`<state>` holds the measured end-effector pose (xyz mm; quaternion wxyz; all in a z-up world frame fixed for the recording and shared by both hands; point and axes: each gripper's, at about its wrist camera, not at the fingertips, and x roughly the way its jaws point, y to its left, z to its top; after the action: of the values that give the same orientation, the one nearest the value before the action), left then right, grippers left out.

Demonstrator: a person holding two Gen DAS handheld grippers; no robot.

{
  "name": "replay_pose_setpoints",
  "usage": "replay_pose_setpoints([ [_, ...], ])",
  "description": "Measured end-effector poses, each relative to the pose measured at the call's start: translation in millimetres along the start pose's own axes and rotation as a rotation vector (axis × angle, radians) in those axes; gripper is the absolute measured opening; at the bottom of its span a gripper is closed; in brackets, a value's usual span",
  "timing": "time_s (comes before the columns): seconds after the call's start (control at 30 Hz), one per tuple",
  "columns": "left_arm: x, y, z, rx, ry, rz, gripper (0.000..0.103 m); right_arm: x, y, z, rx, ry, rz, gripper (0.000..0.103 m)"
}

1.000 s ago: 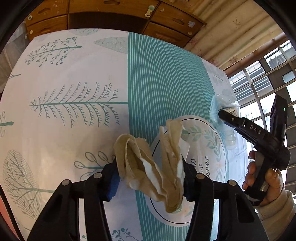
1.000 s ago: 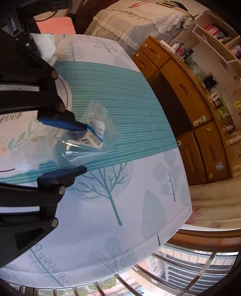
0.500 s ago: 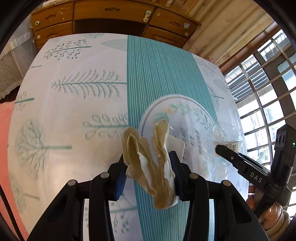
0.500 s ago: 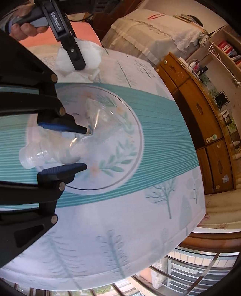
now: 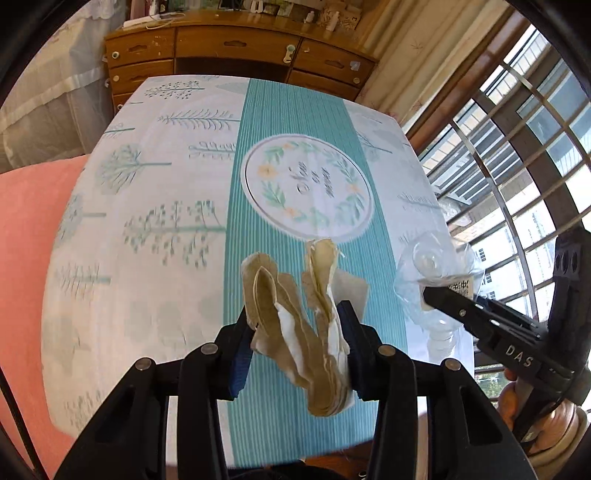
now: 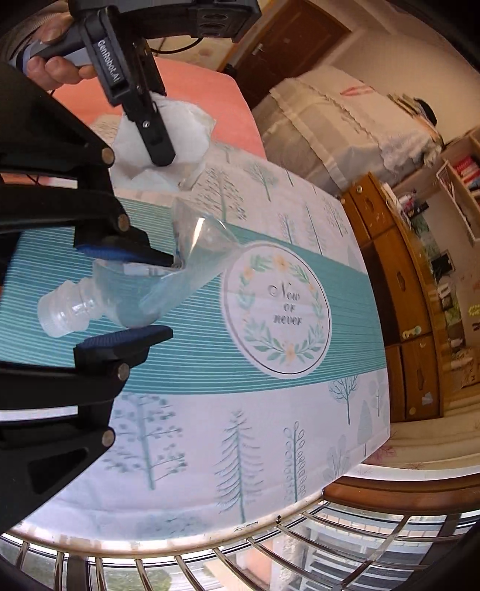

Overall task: Collect trash
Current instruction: 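Carry the tissue and plastic bottle down toward the bin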

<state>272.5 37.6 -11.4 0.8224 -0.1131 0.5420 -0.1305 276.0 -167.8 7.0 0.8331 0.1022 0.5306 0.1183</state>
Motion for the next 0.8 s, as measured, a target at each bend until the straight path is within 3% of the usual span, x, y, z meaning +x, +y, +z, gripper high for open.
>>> replay_pose_setpoints([
  [0.4, -76.4, -58.7, -132.4, 0.003, -0.057, 0.105, 0.041, -83.9, 2.6, -113.1, -0.089, 0.027, 0.086, 0.032],
  [0.6, -95.5, -70.0, -171.3, 0.017, -0.034, 0.153, 0.041, -100.2, -4.9, -148.9, -0.069, 0.063, 0.105, 0.032],
  [0.8, -92.9, -68.3, -196.3, 0.037, 0.017, 0.184, 0.041, -90.4, -9.0, -175.2, -0.034, 0.112, 0.085, 0.032],
])
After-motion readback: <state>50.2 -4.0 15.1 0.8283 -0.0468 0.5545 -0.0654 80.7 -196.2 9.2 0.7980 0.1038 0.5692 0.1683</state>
